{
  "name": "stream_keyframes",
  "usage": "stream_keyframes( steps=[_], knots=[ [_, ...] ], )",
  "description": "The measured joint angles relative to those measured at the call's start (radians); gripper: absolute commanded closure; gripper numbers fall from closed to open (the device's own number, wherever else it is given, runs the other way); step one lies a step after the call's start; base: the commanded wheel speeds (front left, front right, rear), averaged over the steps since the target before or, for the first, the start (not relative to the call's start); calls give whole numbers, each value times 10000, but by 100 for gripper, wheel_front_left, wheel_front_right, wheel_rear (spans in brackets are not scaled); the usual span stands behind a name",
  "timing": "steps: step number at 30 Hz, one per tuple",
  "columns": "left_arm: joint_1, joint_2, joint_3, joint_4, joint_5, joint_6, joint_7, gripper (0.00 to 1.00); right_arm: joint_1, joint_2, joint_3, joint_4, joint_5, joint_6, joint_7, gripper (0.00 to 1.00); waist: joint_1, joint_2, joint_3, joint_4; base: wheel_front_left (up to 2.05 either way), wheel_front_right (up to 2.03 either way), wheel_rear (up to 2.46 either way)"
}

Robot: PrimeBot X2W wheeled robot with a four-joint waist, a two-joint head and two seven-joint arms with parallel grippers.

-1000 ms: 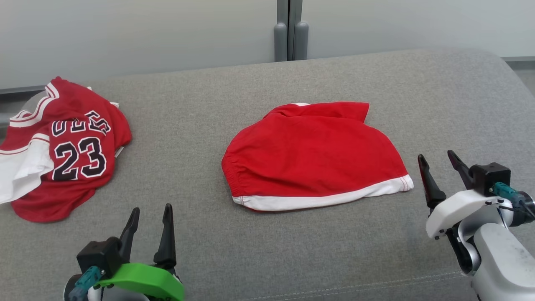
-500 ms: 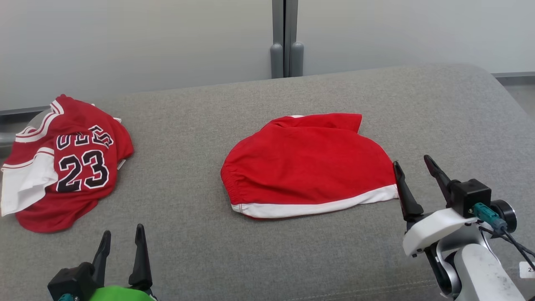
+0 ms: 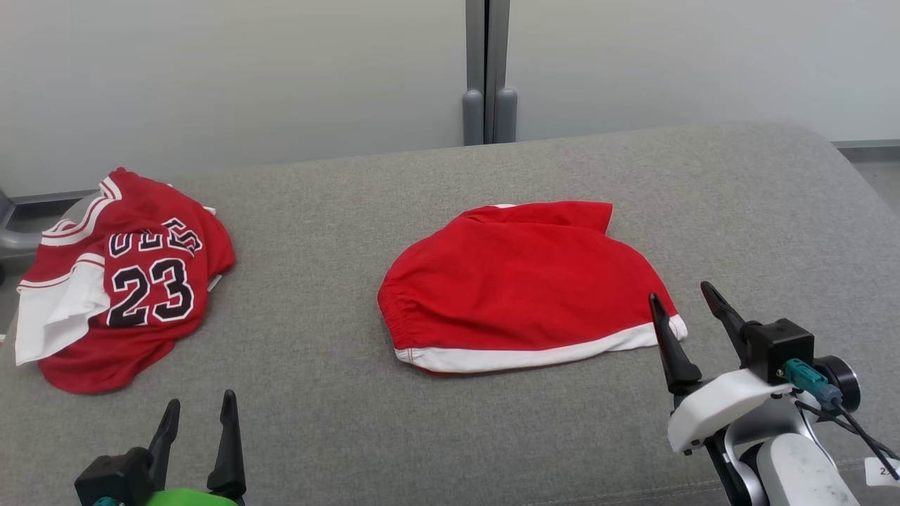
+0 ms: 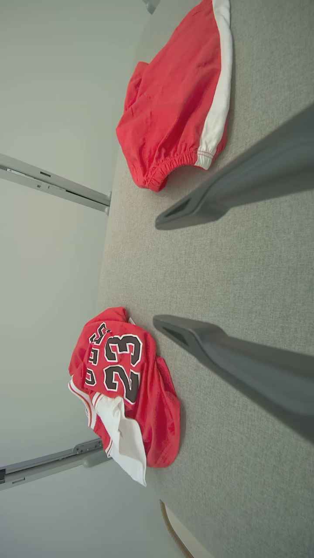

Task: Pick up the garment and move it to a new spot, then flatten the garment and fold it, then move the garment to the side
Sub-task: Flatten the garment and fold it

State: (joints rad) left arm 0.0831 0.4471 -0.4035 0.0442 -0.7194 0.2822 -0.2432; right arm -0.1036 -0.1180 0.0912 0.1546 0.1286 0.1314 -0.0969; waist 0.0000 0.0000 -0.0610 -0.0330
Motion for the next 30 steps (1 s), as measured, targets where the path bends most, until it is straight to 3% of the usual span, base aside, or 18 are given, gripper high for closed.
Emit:
stream_keyframes(
  steps=[19, 30],
  knots=[
    [-17, 65, -326, -232, 86, 213, 359, 0, 168, 117, -79, -261, -33, 0, 253, 0, 0, 0, 140, -89, 0, 0, 0],
    [-1874, -548, -1538, 1421, 360, -986, 1110, 0, 3, 61, 36, -100, 4, 0, 263, 0, 0, 0, 747, -437, 0, 0, 0]
  ],
)
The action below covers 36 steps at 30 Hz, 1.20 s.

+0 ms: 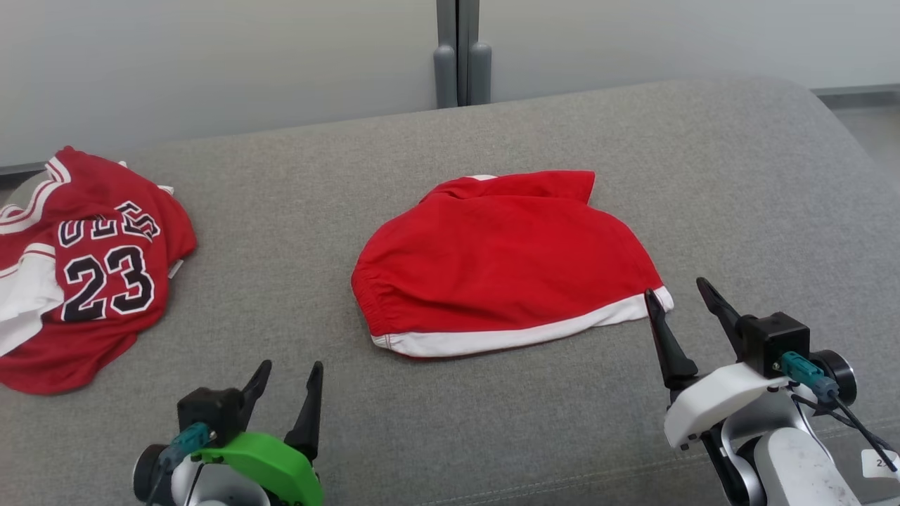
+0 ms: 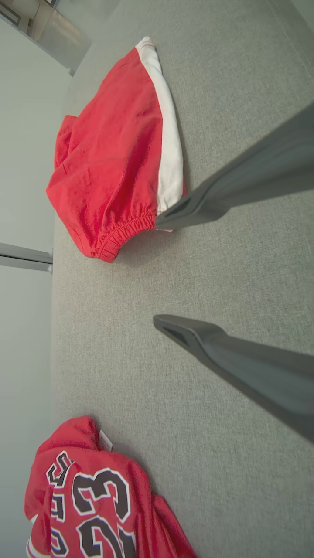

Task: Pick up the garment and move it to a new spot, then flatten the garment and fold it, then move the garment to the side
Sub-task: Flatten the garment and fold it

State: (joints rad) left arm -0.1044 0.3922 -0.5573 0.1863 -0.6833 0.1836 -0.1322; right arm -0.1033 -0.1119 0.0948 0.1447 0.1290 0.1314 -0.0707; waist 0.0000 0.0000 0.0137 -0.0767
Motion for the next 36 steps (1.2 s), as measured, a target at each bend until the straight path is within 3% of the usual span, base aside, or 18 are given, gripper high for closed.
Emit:
stream_keyframes(
  steps=[8, 18, 36],
  knots=[
    [-1646, -656, -667, 2105, 259, -978, 180, 0, -404, 10, 29, 10, 10, 0, -104, 0, 0, 0, 863, -455, 0, 0, 0],
    [-2588, -970, -993, 3676, 491, -1641, -146, 0, -666, 2, -75, 259, 8, 2, -383, 0, 0, 0, 1715, -1128, 0, 0, 0],
    [-2585, -738, -1680, 2928, 1227, -1774, -732, 0, -724, 88, -201, 462, -94, 0, -545, 0, 0, 0, 1874, -1163, 0, 0, 0]
  ],
)
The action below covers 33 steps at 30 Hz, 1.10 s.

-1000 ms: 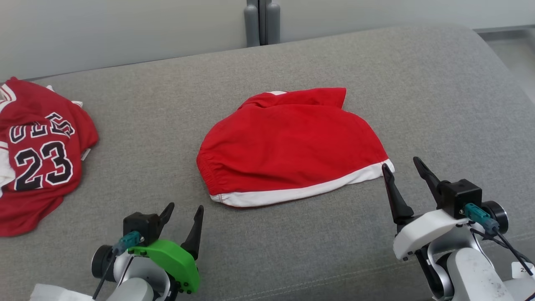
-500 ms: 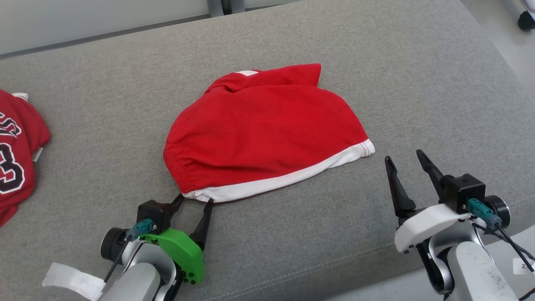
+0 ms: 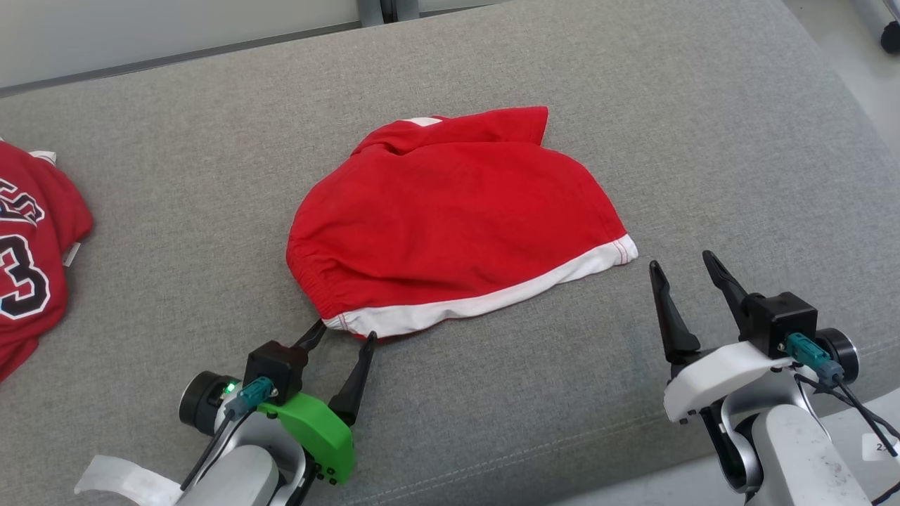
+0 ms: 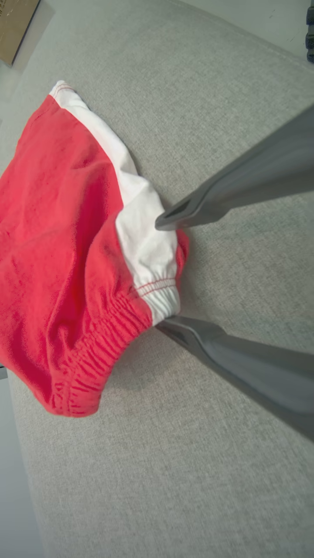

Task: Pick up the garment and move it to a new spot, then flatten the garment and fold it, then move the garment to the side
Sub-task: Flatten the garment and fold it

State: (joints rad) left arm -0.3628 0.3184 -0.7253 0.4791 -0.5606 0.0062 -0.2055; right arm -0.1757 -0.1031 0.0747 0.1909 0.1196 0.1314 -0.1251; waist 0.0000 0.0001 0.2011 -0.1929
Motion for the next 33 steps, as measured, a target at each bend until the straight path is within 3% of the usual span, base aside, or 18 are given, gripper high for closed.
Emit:
stream_keyframes(
  steps=[6, 10, 16, 19, 22, 25, 33],
  knots=[
    [-55, -25, -48, -88, 104, 27, -184, 17, -126, 13, 63, 42, -2, 2, 0, 0, 0, 0, 9, -48, 0, 0, 0],
    [-162, -146, -52, 40, 107, -13, -274, 40, -130, 0, 84, 77, 0, 2, 0, 0, 0, 0, 16, -106, 0, 0, 0],
    [-325, -353, 77, 337, 150, -113, -437, 38, -149, -23, 104, 127, 12, 2, -8, 0, 0, 0, 25, -222, 0, 0, 0],
    [-371, -491, 194, 460, 140, -196, -512, 41, -149, -19, 109, 132, 4, 2, -8, 0, 0, 0, 13, -266, 0, 0, 0],
    [-388, -587, 324, 608, 132, -280, -525, 64, -148, -21, 104, 150, -2, 2, -8, 0, 0, 0, -7, -280, 0, 0, 0],
    [-389, -658, 418, 752, 207, -324, -527, 100, -148, -29, 96, 226, 0, 0, -8, 0, 0, 0, -29, -267, 0, 0, 0],
    [-239, -709, 938, 491, 533, -408, -558, 100, -400, -385, 94, 1099, 180, 2, 284, 0, 0, 0, -45, 17, 0, 0, 0]
  ],
)
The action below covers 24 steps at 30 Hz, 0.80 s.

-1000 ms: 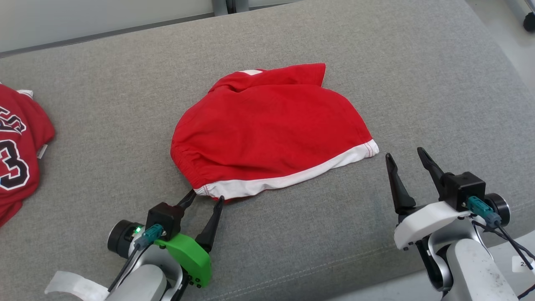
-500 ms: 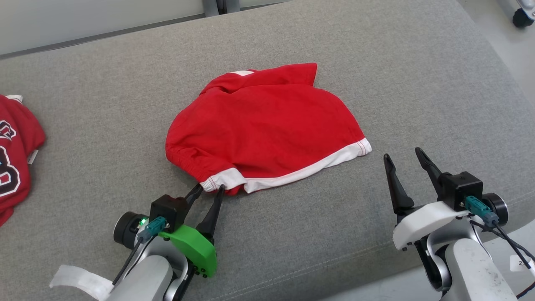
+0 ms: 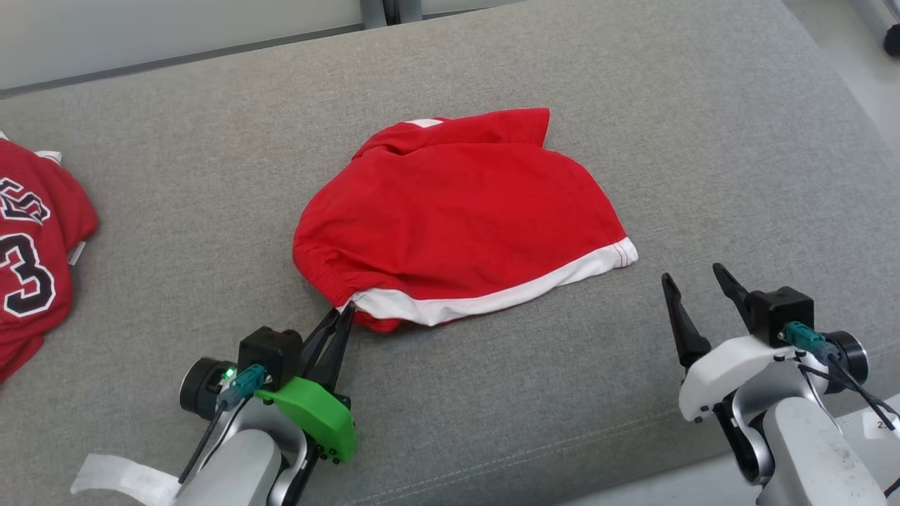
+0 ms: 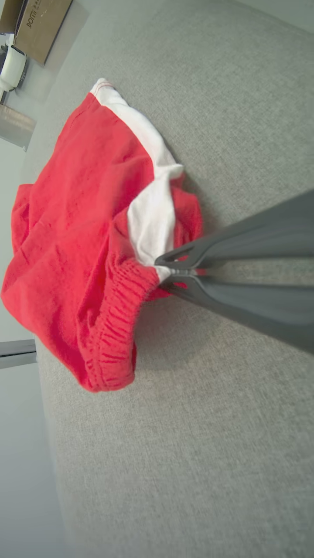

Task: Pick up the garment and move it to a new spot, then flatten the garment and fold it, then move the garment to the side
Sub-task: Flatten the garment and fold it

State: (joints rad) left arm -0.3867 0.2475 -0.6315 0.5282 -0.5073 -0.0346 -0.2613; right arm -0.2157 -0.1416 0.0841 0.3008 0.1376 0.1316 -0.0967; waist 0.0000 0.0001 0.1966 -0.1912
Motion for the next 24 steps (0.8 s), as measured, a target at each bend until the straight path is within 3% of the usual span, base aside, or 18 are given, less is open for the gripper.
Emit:
stream_keyframes(
  steps=[10, 24],
  knots=[
    [204, -21, 349, 35, 261, -100, 0, 100, -1669, -671, 1221, 2339, 391, -2, 4, 0, 0, 0, 256, 415, 0, 0, 0],
    [-68, -324, 491, 198, 600, -295, 0, 100, -3514, -865, 2828, 5135, 1544, -2, -560, 0, 0, 0, 723, 814, 0, 0, 0]
  ],
)
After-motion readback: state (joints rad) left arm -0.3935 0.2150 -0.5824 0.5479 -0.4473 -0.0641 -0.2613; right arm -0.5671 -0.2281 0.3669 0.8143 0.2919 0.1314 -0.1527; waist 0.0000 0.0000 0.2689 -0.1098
